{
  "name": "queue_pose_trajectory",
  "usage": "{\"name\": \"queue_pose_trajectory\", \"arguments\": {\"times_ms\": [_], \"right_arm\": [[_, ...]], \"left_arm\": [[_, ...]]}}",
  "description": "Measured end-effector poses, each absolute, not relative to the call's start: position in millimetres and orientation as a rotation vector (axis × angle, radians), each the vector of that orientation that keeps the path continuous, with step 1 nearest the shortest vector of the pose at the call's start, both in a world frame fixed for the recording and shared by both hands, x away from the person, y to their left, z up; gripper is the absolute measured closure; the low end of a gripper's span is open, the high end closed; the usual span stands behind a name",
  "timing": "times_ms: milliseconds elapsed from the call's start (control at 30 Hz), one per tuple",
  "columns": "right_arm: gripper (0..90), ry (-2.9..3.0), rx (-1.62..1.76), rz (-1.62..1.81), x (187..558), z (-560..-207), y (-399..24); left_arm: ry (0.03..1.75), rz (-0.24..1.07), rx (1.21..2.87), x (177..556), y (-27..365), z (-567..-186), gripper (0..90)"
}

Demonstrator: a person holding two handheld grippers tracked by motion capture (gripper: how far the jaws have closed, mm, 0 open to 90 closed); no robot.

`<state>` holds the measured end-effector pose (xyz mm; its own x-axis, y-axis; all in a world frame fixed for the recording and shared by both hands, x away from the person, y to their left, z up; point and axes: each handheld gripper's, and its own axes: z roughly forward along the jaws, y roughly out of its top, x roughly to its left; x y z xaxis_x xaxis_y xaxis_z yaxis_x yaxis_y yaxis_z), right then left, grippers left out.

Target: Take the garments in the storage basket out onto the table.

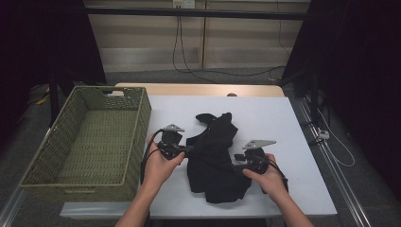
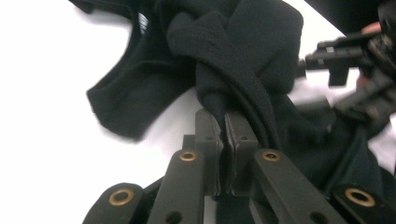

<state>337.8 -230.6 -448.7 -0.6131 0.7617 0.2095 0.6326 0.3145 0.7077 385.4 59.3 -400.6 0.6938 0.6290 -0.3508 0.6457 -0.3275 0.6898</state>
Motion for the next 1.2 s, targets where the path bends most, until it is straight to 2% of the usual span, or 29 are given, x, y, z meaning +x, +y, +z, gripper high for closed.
{"name": "queue_pose_trajectory", "arguments": {"times_ms": [300, 567, 700, 733, 800, 833, 867, 967, 1100, 1200], "right_arm": [[40.9, 2.471, 1.176, 1.249, 319, -441, -216], [37.8, 2.268, 1.292, 1.204, 334, -435, -237], [38.8, 2.345, 1.297, 1.169, 340, -446, -226], [41.1, 2.374, 1.281, 1.146, 340, -450, -220], [53.0, 2.410, 1.212, 1.098, 339, -455, -210], [73.6, 2.431, 1.151, 1.088, 338, -454, -207], [86.6, 2.461, 1.129, 1.117, 337, -453, -205], [88.1, 2.395, 1.109, 1.137, 338, -439, -212], [88.3, 2.182, 1.234, 1.250, 343, -410, -250], [88.2, 2.083, 1.301, 1.266, 347, -408, -278]], "left_arm": [[1.014, 0.032, 2.033, 387, 64, -399, 85.3], [1.023, 0.030, 2.036, 390, 65, -408, 83.9], [1.032, 0.038, 2.022, 390, 63, -408, 84.2], [1.029, 0.041, 2.043, 390, 65, -406, 84.2], [1.034, 0.040, 2.019, 389, 65, -406, 84.5], [1.029, 0.058, 2.019, 390, 66, -405, 84.7], [1.037, 0.060, 2.022, 389, 67, -404, 84.9], [1.053, 0.092, 2.013, 390, 70, -402, 85.3], [1.037, 0.121, 2.028, 393, 76, -400, 85.4], [1.041, 0.093, 1.972, 395, 72, -405, 84.9]]}}
